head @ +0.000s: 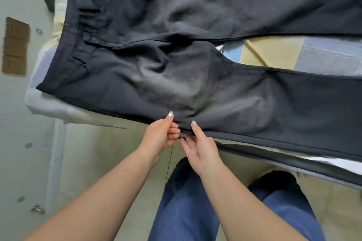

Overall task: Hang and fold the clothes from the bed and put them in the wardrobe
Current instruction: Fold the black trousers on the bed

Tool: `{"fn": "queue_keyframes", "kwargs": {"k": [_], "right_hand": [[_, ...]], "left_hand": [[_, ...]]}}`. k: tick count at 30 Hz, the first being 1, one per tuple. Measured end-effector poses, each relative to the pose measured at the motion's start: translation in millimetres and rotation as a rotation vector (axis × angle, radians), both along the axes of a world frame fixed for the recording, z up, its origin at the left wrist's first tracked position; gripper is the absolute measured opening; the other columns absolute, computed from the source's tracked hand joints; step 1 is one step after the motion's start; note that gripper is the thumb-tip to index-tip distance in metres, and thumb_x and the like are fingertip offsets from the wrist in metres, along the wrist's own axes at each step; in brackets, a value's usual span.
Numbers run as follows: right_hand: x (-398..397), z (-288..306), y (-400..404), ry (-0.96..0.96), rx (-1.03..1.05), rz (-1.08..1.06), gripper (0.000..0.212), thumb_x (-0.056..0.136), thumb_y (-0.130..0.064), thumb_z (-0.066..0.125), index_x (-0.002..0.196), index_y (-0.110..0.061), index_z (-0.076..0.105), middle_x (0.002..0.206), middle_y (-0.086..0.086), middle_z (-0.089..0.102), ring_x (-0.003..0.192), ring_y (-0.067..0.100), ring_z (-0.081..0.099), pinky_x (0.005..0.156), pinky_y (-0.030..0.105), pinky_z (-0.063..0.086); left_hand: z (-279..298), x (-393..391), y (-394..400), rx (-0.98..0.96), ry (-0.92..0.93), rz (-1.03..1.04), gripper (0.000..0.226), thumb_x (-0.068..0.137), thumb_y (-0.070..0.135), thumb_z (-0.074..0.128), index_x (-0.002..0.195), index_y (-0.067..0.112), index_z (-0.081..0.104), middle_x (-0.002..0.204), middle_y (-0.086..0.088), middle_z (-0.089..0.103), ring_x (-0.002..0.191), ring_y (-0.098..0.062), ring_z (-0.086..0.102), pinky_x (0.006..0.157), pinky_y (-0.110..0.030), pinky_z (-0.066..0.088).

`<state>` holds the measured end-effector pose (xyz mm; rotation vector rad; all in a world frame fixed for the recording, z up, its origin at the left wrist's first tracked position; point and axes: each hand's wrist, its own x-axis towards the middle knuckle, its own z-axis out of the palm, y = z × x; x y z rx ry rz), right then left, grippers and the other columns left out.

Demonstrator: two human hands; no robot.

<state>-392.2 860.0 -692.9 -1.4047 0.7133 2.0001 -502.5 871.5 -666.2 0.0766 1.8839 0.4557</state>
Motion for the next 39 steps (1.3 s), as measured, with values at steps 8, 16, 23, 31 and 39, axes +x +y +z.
{"fn": "queue_keyframes", "kwargs": {"k": [8, 16, 23, 31, 39], "right_hand": [[-4.1, 35.5, -4.8, -0.160, 0.022, 0.090, 0.023, 0.086, -0.026, 0.069, 0.097, -0.008, 0.063, 0.098, 0.011, 0.070, 0.092, 0.021, 0.066, 0.092, 0.037, 0.051], [6.7, 70.0, 20.1, -0.315, 0.244, 0.301, 0.028, 0.091, -0.031, 0.061, 0.101, -0.005, 0.063, 0.092, 0.009, 0.070, 0.082, 0.017, 0.069, 0.086, 0.032, 0.053], [10.4, 86.5, 114.1, -0.452, 0.420, 0.283, 0.021, 0.093, -0.032, 0.057, 0.097, -0.011, 0.062, 0.087, 0.007, 0.071, 0.083, 0.016, 0.069, 0.078, 0.029, 0.053], [-4.7, 62.0, 256.1, -0.687, 0.492, 0.185, 0.020, 0.095, -0.032, 0.054, 0.087, -0.015, 0.056, 0.081, 0.006, 0.061, 0.077, 0.013, 0.063, 0.070, 0.024, 0.050], [-10.0, 11.5, 390.9, -0.987, 0.524, 0.325, 0.026, 0.091, -0.034, 0.055, 0.072, -0.017, 0.054, 0.071, 0.001, 0.059, 0.046, 0.009, 0.033, 0.034, 0.012, 0.021]], "left_hand": [[5.2, -32.5, -7.2, 0.262, -0.137, 0.621, 0.036, 0.093, 0.022, 0.062, 0.123, 0.006, 0.055, 0.118, -0.010, 0.067, 0.105, -0.022, 0.067, 0.088, -0.037, 0.054], [38.9, -65.8, 29.7, 0.345, 0.025, 0.889, 0.024, 0.089, 0.007, 0.064, 0.111, 0.010, 0.055, 0.107, -0.008, 0.065, 0.088, -0.019, 0.066, 0.069, -0.032, 0.055], [55.4, -116.4, 107.9, 0.474, 0.180, 0.891, 0.042, 0.086, 0.015, 0.067, 0.124, 0.012, 0.048, 0.114, -0.004, 0.057, 0.090, -0.017, 0.060, 0.072, -0.030, 0.054], [49.7, -159.5, 258.7, 0.621, 0.347, 0.418, 0.014, 0.087, 0.018, 0.061, 0.090, 0.010, 0.050, 0.095, -0.005, 0.059, 0.088, -0.018, 0.063, 0.072, -0.025, 0.055], [-2.4, -180.1, 373.7, 0.592, 0.307, 0.130, 0.013, 0.084, 0.017, 0.061, 0.083, 0.012, 0.050, 0.079, -0.001, 0.061, 0.080, -0.019, 0.067, 0.083, -0.041, 0.057]]}}
